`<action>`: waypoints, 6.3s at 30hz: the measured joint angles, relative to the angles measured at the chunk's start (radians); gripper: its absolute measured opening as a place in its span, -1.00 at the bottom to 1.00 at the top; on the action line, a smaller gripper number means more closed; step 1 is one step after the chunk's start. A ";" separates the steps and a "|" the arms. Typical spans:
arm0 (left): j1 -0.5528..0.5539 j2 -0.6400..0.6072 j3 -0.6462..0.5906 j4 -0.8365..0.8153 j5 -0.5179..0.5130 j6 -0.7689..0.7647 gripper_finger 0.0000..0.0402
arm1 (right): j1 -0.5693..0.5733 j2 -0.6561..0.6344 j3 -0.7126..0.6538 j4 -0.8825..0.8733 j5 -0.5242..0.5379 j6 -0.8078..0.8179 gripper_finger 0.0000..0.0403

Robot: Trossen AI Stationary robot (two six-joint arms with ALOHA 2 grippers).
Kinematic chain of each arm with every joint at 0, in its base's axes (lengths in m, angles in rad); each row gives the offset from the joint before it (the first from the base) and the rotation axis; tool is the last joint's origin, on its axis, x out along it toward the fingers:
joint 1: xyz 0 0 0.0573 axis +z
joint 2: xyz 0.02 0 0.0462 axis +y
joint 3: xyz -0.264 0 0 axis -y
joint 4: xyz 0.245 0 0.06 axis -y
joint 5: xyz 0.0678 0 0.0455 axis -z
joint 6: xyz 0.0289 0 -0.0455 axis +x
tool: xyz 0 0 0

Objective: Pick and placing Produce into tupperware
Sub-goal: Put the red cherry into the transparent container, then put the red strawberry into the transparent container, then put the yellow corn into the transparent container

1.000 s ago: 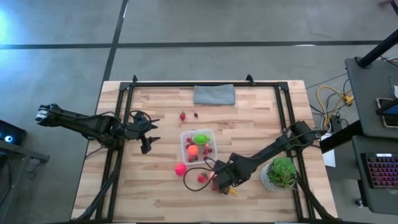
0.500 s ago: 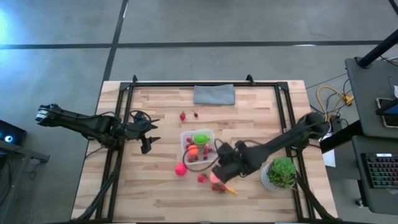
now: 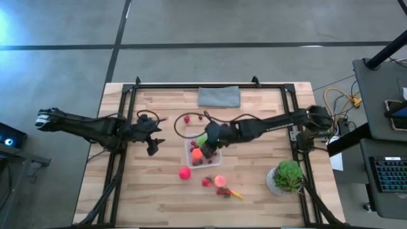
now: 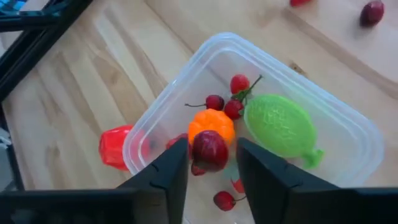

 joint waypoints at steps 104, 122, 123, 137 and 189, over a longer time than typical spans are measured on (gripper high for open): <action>0.562 0.980 0.386 0.291 0.343 -0.027 -0.31 | 0.504 0.010 -0.008 -0.869 0.270 1.217 0.11; 0.457 0.748 0.404 0.403 0.630 0.084 -0.31 | 0.504 0.000 -0.009 -0.869 0.275 1.167 0.11; 0.435 0.724 0.399 0.418 0.630 0.084 -0.31 | 0.504 -0.007 -0.010 -0.869 0.288 1.167 0.11; 0.214 0.778 0.355 0.419 0.616 -0.178 -0.31 | 0.498 -0.179 -0.135 -0.889 0.358 1.114 0.11; 0.171 0.435 0.266 0.229 0.330 0.152 0.31 | 0.537 0.019 -0.174 -0.174 -0.039 0.053 0.11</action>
